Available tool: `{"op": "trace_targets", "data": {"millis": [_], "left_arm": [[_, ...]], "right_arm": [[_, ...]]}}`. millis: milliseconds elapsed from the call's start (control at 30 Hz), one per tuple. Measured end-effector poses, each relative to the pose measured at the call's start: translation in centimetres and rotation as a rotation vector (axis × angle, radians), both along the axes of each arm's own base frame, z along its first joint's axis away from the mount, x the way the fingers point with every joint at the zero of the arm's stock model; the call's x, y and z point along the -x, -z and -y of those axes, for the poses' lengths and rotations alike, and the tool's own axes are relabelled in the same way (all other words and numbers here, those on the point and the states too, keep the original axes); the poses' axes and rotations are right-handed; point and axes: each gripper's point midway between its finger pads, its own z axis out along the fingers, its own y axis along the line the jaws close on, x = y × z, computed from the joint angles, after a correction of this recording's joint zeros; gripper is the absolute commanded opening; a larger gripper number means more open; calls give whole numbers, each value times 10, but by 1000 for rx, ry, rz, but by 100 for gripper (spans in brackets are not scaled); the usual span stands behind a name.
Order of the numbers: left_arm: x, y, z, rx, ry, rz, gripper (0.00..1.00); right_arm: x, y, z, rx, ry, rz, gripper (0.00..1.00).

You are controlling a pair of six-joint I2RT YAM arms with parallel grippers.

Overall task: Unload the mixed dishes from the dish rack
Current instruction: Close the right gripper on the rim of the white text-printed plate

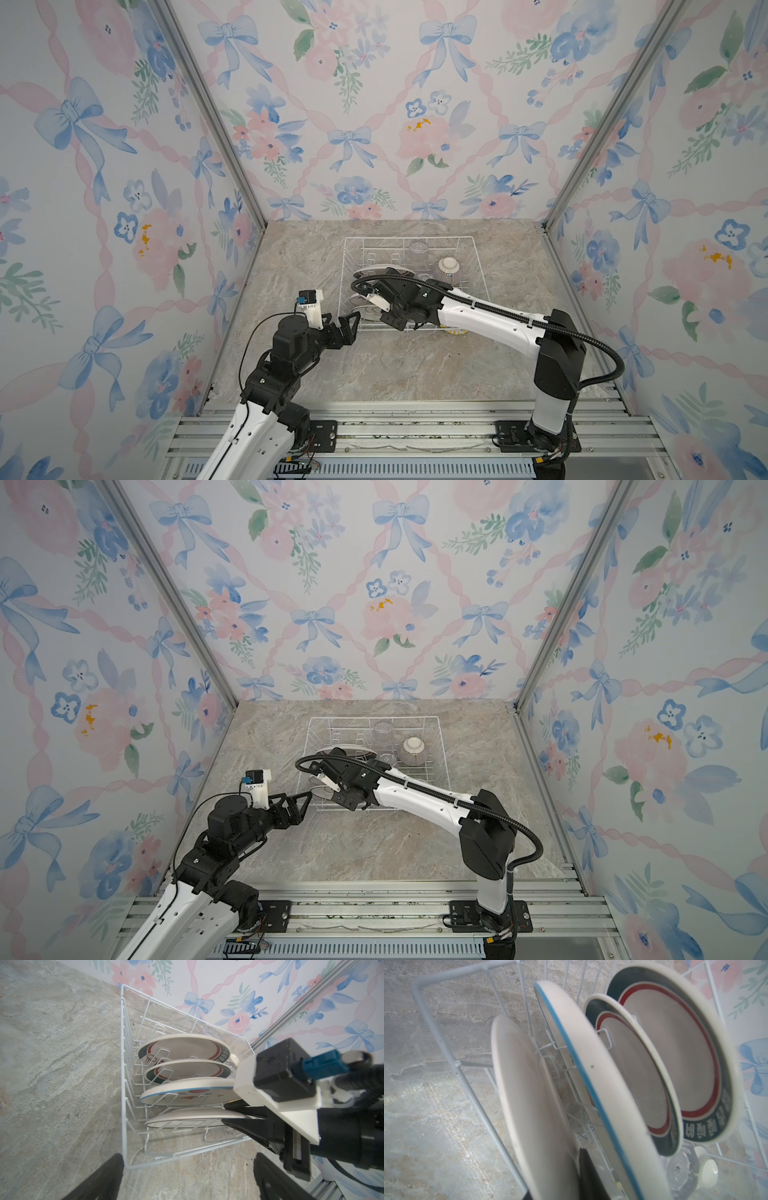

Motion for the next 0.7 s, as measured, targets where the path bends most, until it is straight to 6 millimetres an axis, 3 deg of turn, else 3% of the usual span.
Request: {"op": "trace_targets", "data": {"millis": [300, 700], "left_arm": [[2, 0, -4, 1, -17, 11, 98], [2, -1, -5, 3, -26, 17, 98]], "right_arm": [[-2, -1, 6, 27, -1, 33, 0], [-6, -6, 12, 60, -3, 73, 0]]}}
